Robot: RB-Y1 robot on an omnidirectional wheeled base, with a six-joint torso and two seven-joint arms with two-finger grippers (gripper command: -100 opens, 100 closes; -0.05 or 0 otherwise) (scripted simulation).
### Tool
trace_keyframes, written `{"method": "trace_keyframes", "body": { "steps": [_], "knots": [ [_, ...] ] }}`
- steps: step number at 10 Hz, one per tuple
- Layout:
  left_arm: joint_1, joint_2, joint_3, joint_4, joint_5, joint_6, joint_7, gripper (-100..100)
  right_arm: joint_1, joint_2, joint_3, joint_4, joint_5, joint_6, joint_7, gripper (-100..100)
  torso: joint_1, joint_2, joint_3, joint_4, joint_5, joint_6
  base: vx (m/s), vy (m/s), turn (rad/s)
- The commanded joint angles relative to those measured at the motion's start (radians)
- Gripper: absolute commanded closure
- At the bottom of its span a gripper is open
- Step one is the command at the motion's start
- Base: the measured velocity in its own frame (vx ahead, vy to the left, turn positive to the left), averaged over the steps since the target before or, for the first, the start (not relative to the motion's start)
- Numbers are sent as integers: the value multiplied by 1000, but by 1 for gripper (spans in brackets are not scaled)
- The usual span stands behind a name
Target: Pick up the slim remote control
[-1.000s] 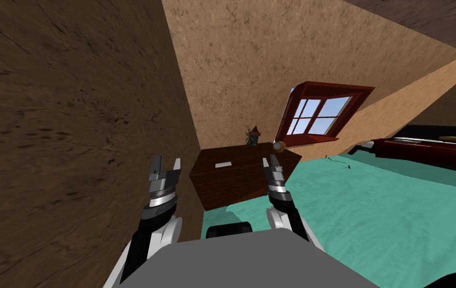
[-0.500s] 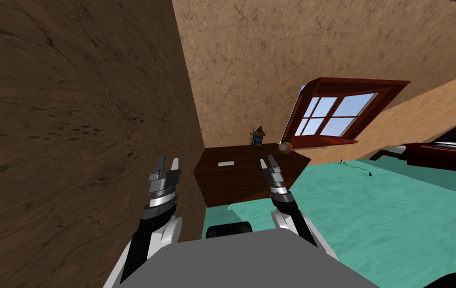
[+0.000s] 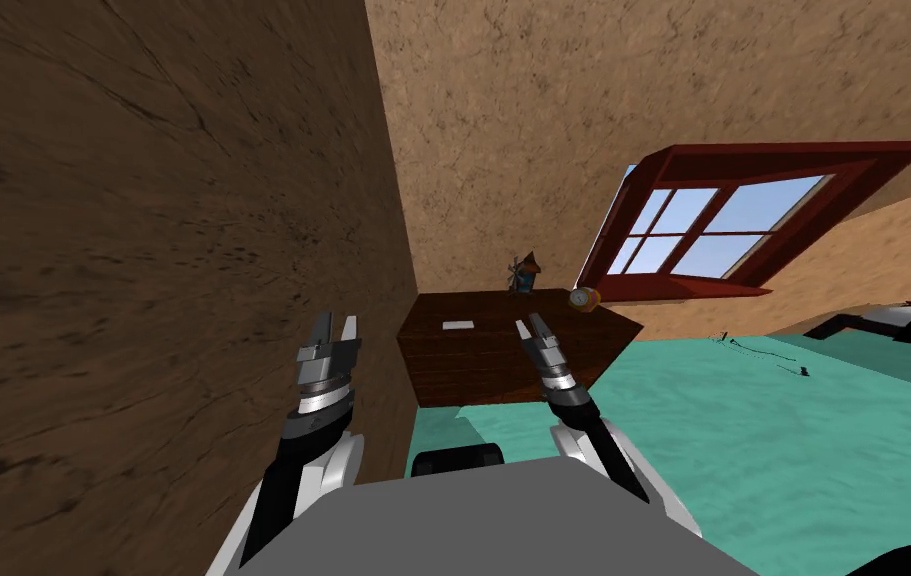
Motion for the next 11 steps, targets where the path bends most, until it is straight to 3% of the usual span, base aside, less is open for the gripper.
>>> {"method": "trace_keyframes", "body": {
  "steps": [1, 6, 9, 10, 11],
  "knots": [
    [0, 0, 0, 0, 0, 0, 0, 0, 3, -50, 3, 7, 20, -10, -36, -100, 0, 0, 0, 0, 0, 0, -52, -30, 238],
    [0, 0, 0, 0, 0, 0, 0, 0, 3, -173, 10, 22, 60, -26, -109, -100, 0, 1, 1, 0, 0, -1, -57, -22, 209],
    [0, 0, 0, 0, 0, 0, 0, 0, 3, -264, 23, 42, 108, -46, -191, -100, -1, 2, 1, 0, 0, 0, -69, -22, 292],
    [0, 0, 0, 0, 0, 0, 0, 0, 3, -289, 23, 42, 108, -46, -191, -100, -1, 1, 1, 0, 0, -1, -61, -29, 170],
    [0, 0, 0, 0, 0, 0, 0, 0, 3, -321, 31, 55, 135, -56, -232, -100, -1, 1, 1, 0, 0, 1, -74, -15, 300]
  ]
}}
